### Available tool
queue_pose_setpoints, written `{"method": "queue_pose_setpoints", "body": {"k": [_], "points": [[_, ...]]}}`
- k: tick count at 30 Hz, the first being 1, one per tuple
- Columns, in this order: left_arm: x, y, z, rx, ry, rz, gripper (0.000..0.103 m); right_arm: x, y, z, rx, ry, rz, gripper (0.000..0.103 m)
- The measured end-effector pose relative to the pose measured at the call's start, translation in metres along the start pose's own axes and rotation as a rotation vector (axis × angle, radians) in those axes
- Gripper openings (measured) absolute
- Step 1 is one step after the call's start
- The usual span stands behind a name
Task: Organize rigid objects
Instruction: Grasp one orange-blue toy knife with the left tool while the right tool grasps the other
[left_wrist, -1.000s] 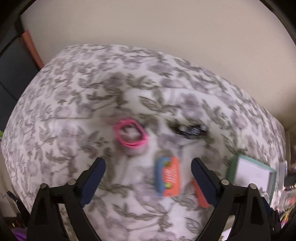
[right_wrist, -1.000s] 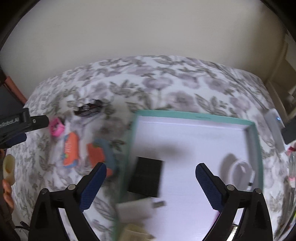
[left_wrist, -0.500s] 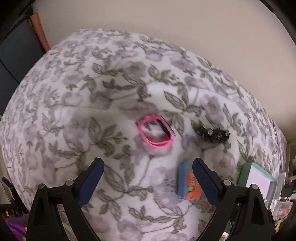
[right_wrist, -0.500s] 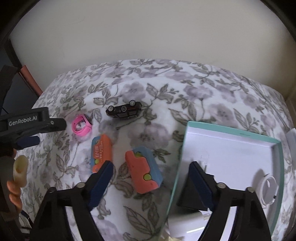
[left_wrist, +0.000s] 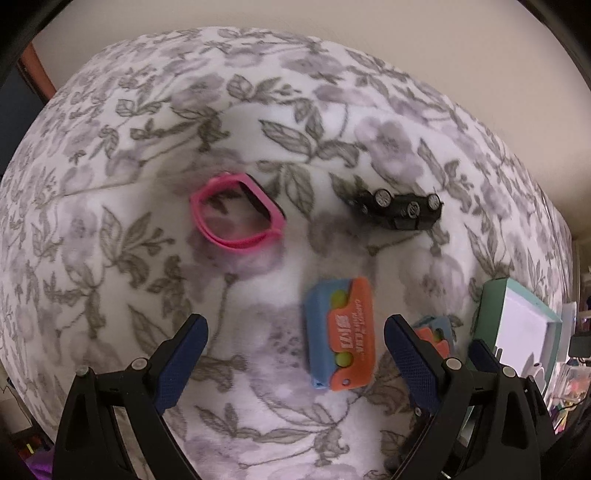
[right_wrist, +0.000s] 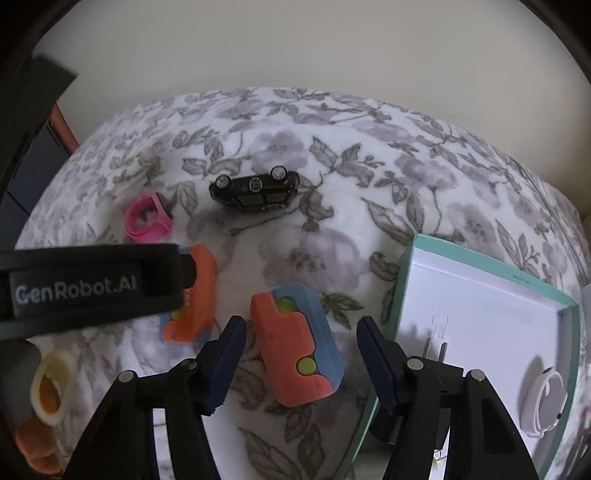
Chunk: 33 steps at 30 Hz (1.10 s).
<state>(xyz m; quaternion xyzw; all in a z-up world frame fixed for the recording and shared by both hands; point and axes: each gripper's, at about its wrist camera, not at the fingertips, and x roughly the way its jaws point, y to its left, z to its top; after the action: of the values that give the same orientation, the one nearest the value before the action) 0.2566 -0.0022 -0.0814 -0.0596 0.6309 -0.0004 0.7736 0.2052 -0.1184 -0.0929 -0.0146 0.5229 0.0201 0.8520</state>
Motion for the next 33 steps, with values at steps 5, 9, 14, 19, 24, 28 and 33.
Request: {"method": "queue_pose_setpoints", "body": {"k": [5, 9, 14, 19, 24, 28, 33], "points": [[0.006, -0.011, -0.003, 0.034, 0.005, 0.021, 0.096, 0.01, 0.007, -0.004, -0.027, 0.033, -0.017, 0.055], [0.009, -0.015, -0.005, 0.041, 0.009, 0.042, 0.096, 0.01, 0.004, -0.006, 0.0, 0.054, 0.028, 0.048], [0.019, -0.022, -0.005, 0.049, 0.006, 0.078, 0.096, 0.01, 0.005, -0.007, 0.003, 0.06, 0.042, 0.048], [0.025, -0.023, -0.006, 0.047, 0.003, 0.063, 0.096, 0.012, 0.011, -0.008, -0.023, 0.053, 0.012, 0.048], [0.041, -0.024, -0.009, 0.051, 0.016, 0.064, 0.096, 0.013, 0.014, -0.009, -0.031, 0.047, 0.009, 0.048], [0.049, -0.027, -0.011, 0.06, 0.012, 0.092, 0.095, 0.012, 0.015, -0.01, -0.033, 0.044, 0.011, 0.048], [0.049, -0.025, -0.01, 0.056, 0.003, 0.085, 0.087, 0.011, 0.013, -0.011, -0.032, 0.041, 0.012, 0.048]]}}
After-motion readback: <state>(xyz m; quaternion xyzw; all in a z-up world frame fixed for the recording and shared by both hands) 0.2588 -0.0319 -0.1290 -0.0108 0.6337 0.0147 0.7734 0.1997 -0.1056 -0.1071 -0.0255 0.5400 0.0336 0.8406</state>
